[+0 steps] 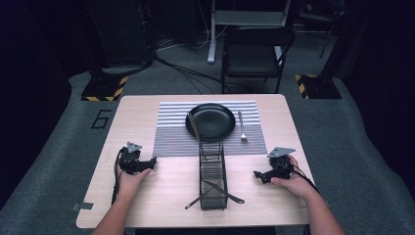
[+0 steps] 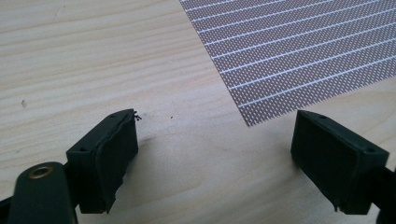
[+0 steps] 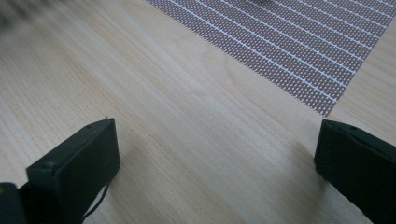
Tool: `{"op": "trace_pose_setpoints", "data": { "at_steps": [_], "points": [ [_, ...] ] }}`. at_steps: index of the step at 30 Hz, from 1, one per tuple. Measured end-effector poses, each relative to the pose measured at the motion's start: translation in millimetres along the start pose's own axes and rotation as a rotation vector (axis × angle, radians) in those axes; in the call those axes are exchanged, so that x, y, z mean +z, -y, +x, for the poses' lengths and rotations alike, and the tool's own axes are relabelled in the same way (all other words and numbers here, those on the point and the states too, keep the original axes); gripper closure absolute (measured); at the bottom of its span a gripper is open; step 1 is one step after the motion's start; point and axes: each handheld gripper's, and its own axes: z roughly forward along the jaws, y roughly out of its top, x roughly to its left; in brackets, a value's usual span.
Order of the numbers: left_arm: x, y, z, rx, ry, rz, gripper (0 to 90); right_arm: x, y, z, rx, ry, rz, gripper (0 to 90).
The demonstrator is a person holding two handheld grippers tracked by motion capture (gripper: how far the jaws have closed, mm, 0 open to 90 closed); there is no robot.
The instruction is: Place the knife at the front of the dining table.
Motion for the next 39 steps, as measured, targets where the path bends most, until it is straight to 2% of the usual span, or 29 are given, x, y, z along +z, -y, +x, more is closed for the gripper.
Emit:
{"op": "trace_pose_setpoints", "data": {
  "at_steps": [21, 24, 29, 33, 37, 39],
  "points": [
    [-1.9, 0.5, 1.8, -0.008, 0.009, -0.013, 23.5, 0.0, 0.0, 0.1, 0.002, 0.001, -0.001, 0.0],
    [-4.1, 0.1, 3.1, -0.033, 0.022, -0.015, 27.1, 0.1, 0.0, 0.1, 0.001, 0.0, -0.001, 0.0],
    [-8.3, -2.4, 2.3, -0.044, 0.036, 0.005, 30.6, 0.0, 0.0, 0.1, 0.002, 0.001, -0.001, 0.0],
    [-15.9, -7.4, -2.6, -0.043, 0.048, -0.016, 33.1, 0.1, 0.0, 0.1, 0.002, 0.0, 0.0, 0.0],
    [-26.5, -15.8, -12.9, -0.026, 0.084, -0.006, 35.3, 0.0, -0.1, -0.2, -0.001, -0.003, 0.002, 0.0],
    [-29.2, -18.3, -16.6, -0.015, 0.089, -0.015, 35.3, 0.0, -0.1, -0.1, -0.001, -0.002, 0.002, 0.0]
  ]
}}
